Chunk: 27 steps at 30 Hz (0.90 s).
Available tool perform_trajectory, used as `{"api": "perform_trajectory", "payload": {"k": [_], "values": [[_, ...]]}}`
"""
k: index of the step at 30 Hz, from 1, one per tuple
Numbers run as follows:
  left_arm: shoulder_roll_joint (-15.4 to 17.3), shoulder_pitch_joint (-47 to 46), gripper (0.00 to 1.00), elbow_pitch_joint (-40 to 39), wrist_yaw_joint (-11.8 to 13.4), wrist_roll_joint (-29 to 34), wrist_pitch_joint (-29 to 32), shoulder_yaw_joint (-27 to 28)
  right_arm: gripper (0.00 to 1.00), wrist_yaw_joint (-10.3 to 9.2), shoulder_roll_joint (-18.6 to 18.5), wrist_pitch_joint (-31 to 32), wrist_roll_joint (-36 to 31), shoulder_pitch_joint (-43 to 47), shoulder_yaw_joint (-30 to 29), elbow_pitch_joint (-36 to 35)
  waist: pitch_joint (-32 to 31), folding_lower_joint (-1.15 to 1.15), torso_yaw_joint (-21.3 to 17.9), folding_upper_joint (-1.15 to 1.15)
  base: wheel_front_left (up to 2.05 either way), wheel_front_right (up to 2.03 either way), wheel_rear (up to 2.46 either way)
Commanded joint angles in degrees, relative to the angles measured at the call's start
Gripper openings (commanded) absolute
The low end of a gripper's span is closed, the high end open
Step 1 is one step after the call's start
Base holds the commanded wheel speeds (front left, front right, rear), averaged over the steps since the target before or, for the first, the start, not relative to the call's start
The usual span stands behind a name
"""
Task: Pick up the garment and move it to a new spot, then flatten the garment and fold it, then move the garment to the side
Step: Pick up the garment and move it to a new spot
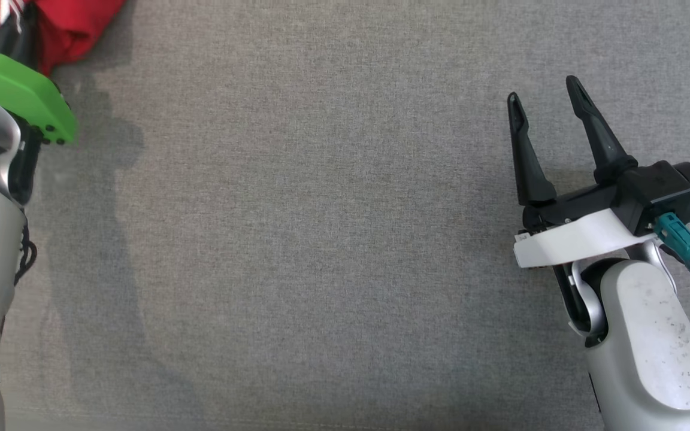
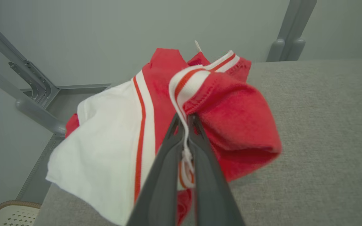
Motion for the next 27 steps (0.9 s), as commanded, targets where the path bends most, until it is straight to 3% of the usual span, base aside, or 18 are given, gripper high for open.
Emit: {"api": "perform_trajectory", "payload": {"k": [1, 13, 23, 27], "values": [[0.7, -1.3, 0.00, -0.4, -0.1, -0.8, -0.9, -0.3, 1.00, -0.06, 0.1, -0.4, -0.1, 0.7, -0.2, 0.4, -1.3, 0.00, 0.3, 0.00, 0.00, 0.00, 0.00], [2.4, -2.4, 0.00, -8.8, -0.1, -5.6, -1.9, -4.9, 1.00, -0.06, 0.7, -2.7, 1.8, 2.4, -0.7, 4.9, -9.5, 0.00, -0.1, 0.00, 0.00, 0.00, 0.00], [0.4, -2.8, 0.00, -22.1, -0.1, -10.4, 0.9, -10.8, 1.00, -0.06, 0.8, -4.7, 4.8, 5.5, -2.4, 8.8, -18.0, 0.00, -3.5, 0.00, 0.00, 0.00, 0.00], [-1.8, -3.6, 0.00, -27.5, -0.1, -12.0, 2.5, -12.3, 1.00, -0.06, 0.8, -5.3, 6.3, 6.7, -3.1, 9.9, -20.2, 0.00, -5.6, 0.00, 0.00, 0.00, 0.00]]}}
